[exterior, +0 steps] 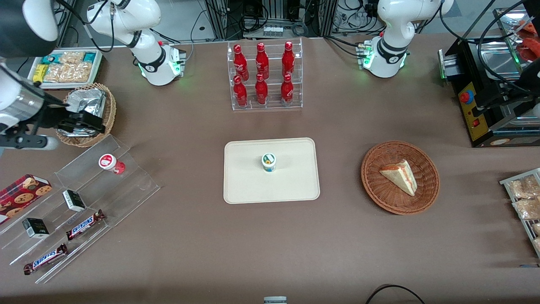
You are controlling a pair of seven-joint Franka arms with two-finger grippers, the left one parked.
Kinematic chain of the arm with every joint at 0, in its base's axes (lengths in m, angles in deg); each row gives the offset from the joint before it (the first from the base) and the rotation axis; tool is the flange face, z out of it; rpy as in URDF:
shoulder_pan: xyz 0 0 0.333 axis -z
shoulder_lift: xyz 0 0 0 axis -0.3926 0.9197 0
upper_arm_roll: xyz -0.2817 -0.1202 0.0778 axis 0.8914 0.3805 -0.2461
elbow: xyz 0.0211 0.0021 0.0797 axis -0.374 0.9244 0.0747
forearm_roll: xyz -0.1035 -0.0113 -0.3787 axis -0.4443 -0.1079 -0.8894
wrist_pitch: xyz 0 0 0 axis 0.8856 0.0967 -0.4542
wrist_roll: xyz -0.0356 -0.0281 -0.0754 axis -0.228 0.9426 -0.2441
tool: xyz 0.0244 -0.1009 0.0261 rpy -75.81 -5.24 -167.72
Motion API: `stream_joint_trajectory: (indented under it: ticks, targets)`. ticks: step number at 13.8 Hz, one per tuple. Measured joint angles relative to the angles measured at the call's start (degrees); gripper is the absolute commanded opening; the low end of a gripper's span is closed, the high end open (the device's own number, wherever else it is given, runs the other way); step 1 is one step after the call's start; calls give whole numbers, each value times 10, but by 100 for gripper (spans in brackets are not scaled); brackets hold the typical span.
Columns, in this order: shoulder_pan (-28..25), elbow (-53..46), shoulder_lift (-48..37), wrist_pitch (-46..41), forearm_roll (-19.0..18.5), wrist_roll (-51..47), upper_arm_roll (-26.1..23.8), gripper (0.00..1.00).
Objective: Place green gum on tray
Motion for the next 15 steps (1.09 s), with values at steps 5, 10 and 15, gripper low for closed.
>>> stream_joint_trajectory:
  ticks: [5, 10, 15]
  targets:
    - [29, -6, -3, -6, 0, 38, 0, 100]
    - [56, -6, -8, -6, -3, 75, 0, 100]
    - [56, -19, -3, -4, -28, 75, -10, 100]
